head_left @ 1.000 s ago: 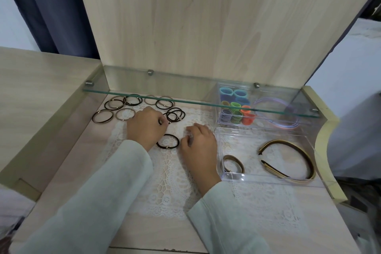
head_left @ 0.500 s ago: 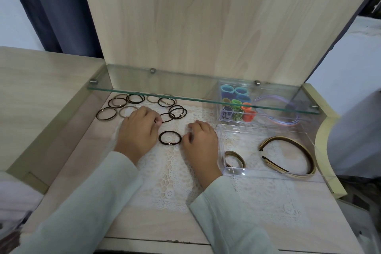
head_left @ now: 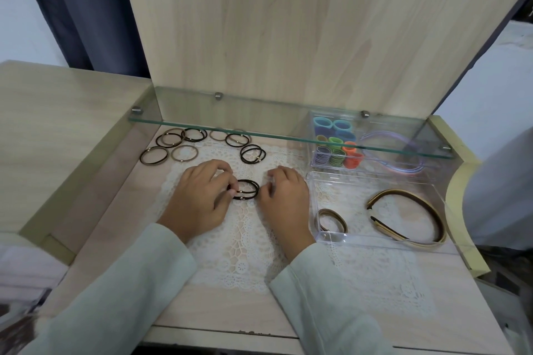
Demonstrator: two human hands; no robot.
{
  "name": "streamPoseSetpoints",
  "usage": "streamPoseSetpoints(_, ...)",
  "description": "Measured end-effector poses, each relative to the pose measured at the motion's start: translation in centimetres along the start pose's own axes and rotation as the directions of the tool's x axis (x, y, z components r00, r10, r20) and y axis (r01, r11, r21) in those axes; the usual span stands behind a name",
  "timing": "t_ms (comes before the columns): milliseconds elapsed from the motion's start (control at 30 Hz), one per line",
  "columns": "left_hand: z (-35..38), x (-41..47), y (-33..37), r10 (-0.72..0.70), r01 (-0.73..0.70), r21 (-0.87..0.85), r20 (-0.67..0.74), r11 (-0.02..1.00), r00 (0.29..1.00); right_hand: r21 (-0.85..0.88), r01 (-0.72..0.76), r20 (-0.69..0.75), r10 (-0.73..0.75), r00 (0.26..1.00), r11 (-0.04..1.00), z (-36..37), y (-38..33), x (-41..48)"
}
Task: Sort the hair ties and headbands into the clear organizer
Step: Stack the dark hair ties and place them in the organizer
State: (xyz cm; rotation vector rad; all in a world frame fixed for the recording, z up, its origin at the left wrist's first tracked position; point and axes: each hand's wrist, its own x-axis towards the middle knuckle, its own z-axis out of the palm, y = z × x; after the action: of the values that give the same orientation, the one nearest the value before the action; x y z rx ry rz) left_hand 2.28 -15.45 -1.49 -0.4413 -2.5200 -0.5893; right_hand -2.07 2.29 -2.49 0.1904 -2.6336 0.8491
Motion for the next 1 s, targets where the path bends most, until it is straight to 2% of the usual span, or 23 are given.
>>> streamPoseSetpoints(433,-0.6,0.0,0.7,-0.062,0.064,-0.031,0.040,0.998,0.997,0.036,-0.011,0.023,0.011,1.000,0.999,-0.1,0.2,0.0)
streamPoseSetpoints(533,-0.6,0.2,0.7,-0.144,0.144,-0.043,0.002,0.989,0.990,0.045,-0.002,0.010,0.001,1.000,0.999,-0.2,0.2,0.0)
streamPoseSetpoints(633,0.1,0.5,0.1,-0.289,0.289,0.032,-0.005,0.957,0.957,0.049,0.009,-0.004,-0.009,1.000,0.999,-0.4,0.3,0.1)
streamPoseSetpoints(800,1.1,0.5,-0.5,-0.456,0.444,0.164,0.037,0.881,0.889,-0.130,0.025,0.030,-0.022,0.999,0.991,-0.4,-0.8,0.5)
streamPoseSetpoints(1000,1.1,0.7,-0.3,-0.492,0.480,0.138,0.076,0.866,0.867,-0.314,0.024,0.121,0.015,0.993,0.949,-0.6,-1.6,2.5)
